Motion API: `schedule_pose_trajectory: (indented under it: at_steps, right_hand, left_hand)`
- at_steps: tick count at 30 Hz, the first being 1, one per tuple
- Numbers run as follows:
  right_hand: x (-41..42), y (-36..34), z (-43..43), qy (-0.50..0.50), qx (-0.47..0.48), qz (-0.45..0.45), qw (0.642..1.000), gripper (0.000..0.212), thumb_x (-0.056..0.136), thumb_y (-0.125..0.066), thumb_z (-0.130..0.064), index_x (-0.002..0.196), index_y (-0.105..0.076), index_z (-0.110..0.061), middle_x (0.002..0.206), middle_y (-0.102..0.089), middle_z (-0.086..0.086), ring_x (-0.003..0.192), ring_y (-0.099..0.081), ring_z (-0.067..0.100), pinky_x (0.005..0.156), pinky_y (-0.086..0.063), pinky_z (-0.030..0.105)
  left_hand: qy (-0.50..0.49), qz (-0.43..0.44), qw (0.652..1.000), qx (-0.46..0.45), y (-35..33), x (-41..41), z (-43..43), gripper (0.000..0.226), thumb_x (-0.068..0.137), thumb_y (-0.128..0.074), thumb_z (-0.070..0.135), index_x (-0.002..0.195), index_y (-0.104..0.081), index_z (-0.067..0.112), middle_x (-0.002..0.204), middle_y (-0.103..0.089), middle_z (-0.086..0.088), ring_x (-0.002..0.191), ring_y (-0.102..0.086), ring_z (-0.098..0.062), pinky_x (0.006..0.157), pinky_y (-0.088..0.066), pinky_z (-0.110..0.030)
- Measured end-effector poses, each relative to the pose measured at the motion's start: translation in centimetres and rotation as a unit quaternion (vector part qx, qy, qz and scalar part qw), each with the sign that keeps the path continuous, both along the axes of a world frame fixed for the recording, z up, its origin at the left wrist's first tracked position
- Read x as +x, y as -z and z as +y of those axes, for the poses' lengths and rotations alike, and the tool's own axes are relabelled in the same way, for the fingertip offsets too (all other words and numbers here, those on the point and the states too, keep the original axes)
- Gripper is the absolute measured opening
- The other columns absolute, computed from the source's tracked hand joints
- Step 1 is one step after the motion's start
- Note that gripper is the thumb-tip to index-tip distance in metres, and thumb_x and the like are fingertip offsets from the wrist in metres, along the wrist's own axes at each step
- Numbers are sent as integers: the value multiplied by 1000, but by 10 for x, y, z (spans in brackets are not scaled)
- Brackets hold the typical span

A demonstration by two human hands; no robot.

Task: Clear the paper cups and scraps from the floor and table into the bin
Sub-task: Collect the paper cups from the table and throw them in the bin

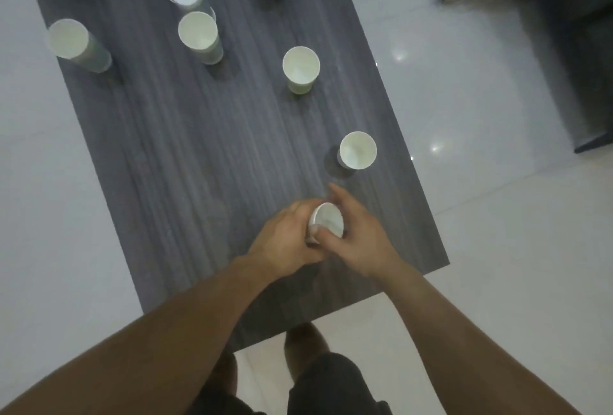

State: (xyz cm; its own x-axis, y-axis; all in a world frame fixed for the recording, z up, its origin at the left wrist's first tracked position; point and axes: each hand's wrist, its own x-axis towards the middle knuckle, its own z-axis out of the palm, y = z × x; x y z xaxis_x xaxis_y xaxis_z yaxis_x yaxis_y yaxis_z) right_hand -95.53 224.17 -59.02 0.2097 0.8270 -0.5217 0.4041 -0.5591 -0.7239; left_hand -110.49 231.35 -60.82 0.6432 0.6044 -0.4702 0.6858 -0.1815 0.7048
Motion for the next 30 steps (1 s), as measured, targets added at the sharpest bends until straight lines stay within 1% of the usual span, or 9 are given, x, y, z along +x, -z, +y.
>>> schedule_pose_trajectory:
  at_steps: [2, 5, 8, 9, 11, 15, 19, 26, 30]
  right_hand:
    - [12, 0, 19, 25, 50, -52, 997, 77, 77, -58, -64, 145, -38, -32, 143, -47, -10, 125, -49, 9, 101, -44, 30]
    - [33, 12, 58, 28, 123, -232, 964, 74, 77, -70, -45, 141, -42, -21, 145, -40, 7, 130, -38, 27, 102, -41, 42]
    - [47, 34, 86, -60, 26, -308, 949, 89, 74, -76, -38, 148, -28, -27, 156, -18, 10, 142, -18, 36, 106, -35, 53]
    - [49, 41, 88, -77, -13, -299, 951, 90, 75, -77, -36, 149, -25, -29, 157, -15, 10, 143, -15, 37, 106, -34, 55]
    - [46, 50, 86, -83, -45, -271, 958, 84, 78, -75, -30, 148, -29, -27, 155, -18, 12, 138, -23, 40, 106, -35, 54]
    - [17, 38, 73, -82, -30, -239, 967, 61, 86, -66, -32, 142, -43, -23, 140, -38, 15, 123, -45, 40, 99, -41, 45]
    - [-30, 0, 57, -121, 2, -207, 971, 64, 83, -68, -34, 141, -42, -28, 138, -39, 10, 119, -49, 36, 94, -43, 42]
    - [-126, -83, 25, -224, 77, -182, 954, 68, 82, -68, -37, 143, -38, -30, 138, -38, 1, 119, -49, 26, 89, -43, 35]
    - [-183, -127, -1, -277, 87, -187, 938, 68, 84, -65, -37, 145, -37, -30, 142, -37, 2, 121, -49, 28, 96, -43, 36]
  left_hand:
    - [-67, 5, 998, 2, 1, -13, 3, 72, 66, -78, 45, 127, -42, 37, 120, -55, 14, 108, -55, -9, 89, -47, -29]
    - [-135, 21, 991, 7, 5, -34, 4, 81, 66, -79, 43, 134, -35, 36, 126, -53, 8, 112, -53, -15, 92, -45, -32]
    - [-160, 30, 987, 11, 4, -52, 4, 78, 68, -78, 39, 134, -35, 36, 127, -50, 4, 112, -52, -19, 91, -44, -30]
    - [-166, 35, 985, 13, 2, -59, 4, 76, 69, -78, 38, 134, -37, 34, 126, -50, 3, 111, -52, -19, 89, -43, -29]
    - [-183, 43, 982, 23, -4, -71, 4, 73, 71, -77, 36, 134, -40, 29, 127, -50, 1, 112, -51, -19, 87, -39, -25]
    - [-219, 65, 971, 74, -32, -98, 3, 75, 73, -77, 35, 137, -40, 19, 133, -49, -2, 118, -48, -21, 90, -36, -25]
    - [-261, 80, 959, 83, -74, -129, -7, 77, 73, -77, 37, 139, -37, 23, 137, -47, 1, 119, -48, -21, 97, -44, -33]
    - [-334, 97, 926, 144, -151, -196, -61, 81, 73, -73, 46, 140, -32, 27, 133, -50, 3, 118, -46, -23, 92, -42, -34]
    - [-400, 79, 899, 160, -184, -251, -115, 81, 71, -74, 44, 139, -34, 29, 136, -47, 3, 120, -46, -22, 92, -40, -31]
